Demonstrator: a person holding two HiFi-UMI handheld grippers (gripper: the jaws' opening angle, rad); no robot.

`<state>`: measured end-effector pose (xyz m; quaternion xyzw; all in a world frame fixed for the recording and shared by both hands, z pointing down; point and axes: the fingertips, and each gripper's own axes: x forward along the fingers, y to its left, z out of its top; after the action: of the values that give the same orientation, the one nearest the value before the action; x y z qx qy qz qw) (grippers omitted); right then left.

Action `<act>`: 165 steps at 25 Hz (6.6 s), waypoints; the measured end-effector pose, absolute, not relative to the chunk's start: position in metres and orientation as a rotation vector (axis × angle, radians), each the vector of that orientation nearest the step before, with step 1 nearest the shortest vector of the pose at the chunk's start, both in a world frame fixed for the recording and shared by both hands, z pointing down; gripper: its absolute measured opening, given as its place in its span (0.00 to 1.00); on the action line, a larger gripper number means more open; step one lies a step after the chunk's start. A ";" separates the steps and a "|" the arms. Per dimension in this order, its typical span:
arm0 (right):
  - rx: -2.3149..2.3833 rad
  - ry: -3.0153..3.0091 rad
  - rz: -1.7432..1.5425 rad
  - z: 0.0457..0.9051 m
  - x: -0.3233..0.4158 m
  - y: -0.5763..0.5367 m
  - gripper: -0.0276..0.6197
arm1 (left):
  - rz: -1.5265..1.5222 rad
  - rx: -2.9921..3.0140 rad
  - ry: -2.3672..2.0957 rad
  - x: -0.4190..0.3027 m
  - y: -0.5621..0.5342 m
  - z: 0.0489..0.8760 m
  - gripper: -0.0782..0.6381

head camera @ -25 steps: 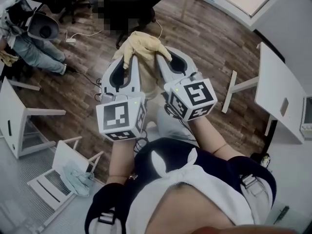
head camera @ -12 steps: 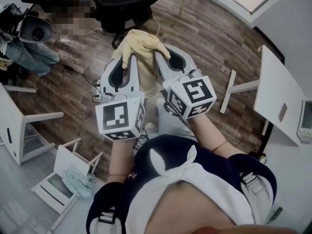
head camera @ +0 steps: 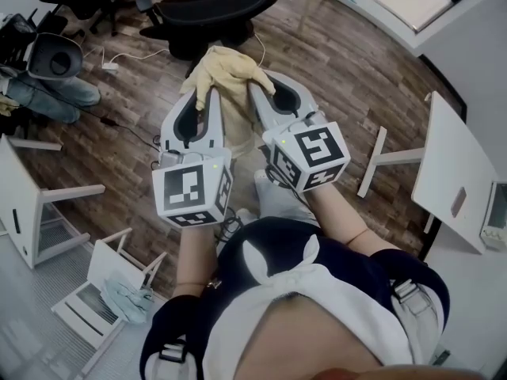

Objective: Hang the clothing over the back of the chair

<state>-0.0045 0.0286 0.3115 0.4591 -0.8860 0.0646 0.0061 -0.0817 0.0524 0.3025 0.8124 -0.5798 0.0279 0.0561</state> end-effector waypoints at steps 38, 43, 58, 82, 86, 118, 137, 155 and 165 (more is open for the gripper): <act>1.217 -2.903 0.111 0.300 0.023 -0.095 0.10 | -0.002 2.407 -1.904 -0.051 -0.070 0.290 0.20; 1.234 -2.904 0.095 0.295 0.017 -0.111 0.10 | -0.008 2.424 -1.891 -0.058 -0.087 0.286 0.20; 1.274 -2.900 0.060 0.277 -0.005 -0.167 0.10 | 0.004 2.476 -1.872 -0.081 -0.143 0.266 0.20; 1.304 -2.878 -0.007 0.266 -0.025 -0.237 0.10 | -0.005 2.507 -1.853 -0.101 -0.211 0.257 0.20; 1.302 -2.870 -0.006 0.267 -0.034 -0.251 0.10 | -0.005 2.501 -1.854 -0.109 -0.224 0.257 0.20; 1.306 -2.784 0.049 0.306 -0.049 -0.309 0.10 | 0.050 2.471 -1.779 -0.122 -0.284 0.293 0.20; 1.256 -2.713 0.073 0.334 -0.066 -0.319 0.10 | 0.102 2.426 -1.741 -0.132 -0.296 0.319 0.20; 1.146 -2.640 0.099 0.361 -0.070 -0.332 0.10 | 0.216 2.392 -1.711 -0.121 -0.313 0.340 0.20; 1.113 -2.601 0.087 0.375 -0.074 -0.332 0.10 | 0.308 2.358 -1.726 -0.119 -0.315 0.350 0.20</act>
<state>-0.0735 -0.3323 0.3748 0.3884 -0.9079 0.0303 0.1548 -0.1189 -0.3146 0.3505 0.7984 -0.5843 0.1042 0.1015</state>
